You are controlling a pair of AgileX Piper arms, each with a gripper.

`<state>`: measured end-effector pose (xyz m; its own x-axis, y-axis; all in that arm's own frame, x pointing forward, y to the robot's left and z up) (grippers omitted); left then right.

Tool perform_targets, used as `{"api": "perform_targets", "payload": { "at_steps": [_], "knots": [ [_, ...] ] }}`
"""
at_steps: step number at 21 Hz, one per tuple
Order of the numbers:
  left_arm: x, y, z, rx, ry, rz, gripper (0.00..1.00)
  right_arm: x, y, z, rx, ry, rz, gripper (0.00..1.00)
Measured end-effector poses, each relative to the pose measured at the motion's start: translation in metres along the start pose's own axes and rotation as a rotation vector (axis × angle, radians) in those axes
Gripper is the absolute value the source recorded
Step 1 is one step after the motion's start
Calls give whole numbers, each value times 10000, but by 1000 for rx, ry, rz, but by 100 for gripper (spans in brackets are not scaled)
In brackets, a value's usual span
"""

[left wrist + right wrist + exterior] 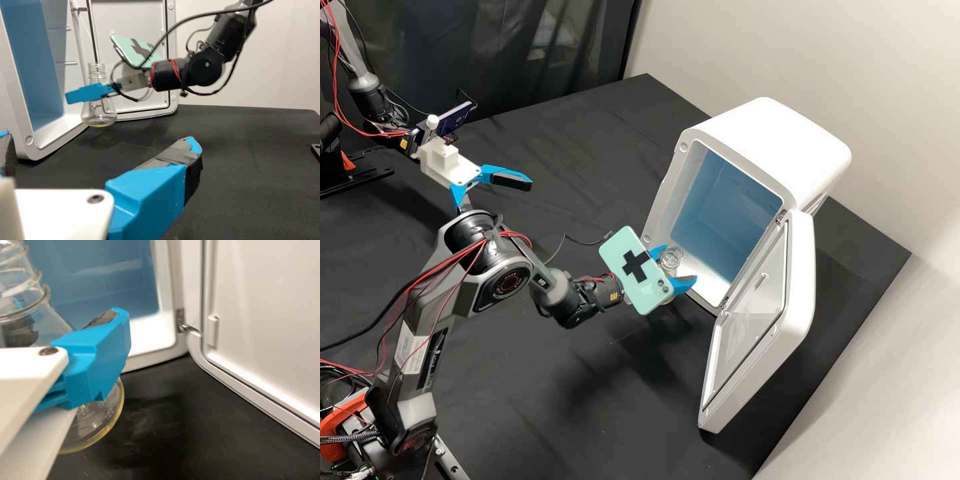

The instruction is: Place the flask in the incubator

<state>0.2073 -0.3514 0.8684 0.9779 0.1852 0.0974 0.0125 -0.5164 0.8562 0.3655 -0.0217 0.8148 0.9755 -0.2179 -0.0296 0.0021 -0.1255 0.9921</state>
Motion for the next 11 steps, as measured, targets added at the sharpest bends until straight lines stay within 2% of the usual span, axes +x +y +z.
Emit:
{"api": "perform_targets", "payload": {
  "at_steps": [3, 5, 6, 9, 11],
  "knots": [
    [1, -4, -1, -1, 0, -2, 100, 104, -1, -178, -12, 7, 2, 0],
    [3, -9, -3, -2, 1, -4, 100, 205, 9, -283, -20, 8, 23, 0],
    [5, -19, -6, -4, 2, -8, 100, 261, 24, -330, -14, 6, 41, 0],
    [23, -43, -9, -8, 0, -18, 100, 457, 12, -451, -12, -20, 62, 0],
    [33, -59, 3, -10, -7, -25, 100, 567, -11, -509, -22, -40, 60, 0]
  ]
}}
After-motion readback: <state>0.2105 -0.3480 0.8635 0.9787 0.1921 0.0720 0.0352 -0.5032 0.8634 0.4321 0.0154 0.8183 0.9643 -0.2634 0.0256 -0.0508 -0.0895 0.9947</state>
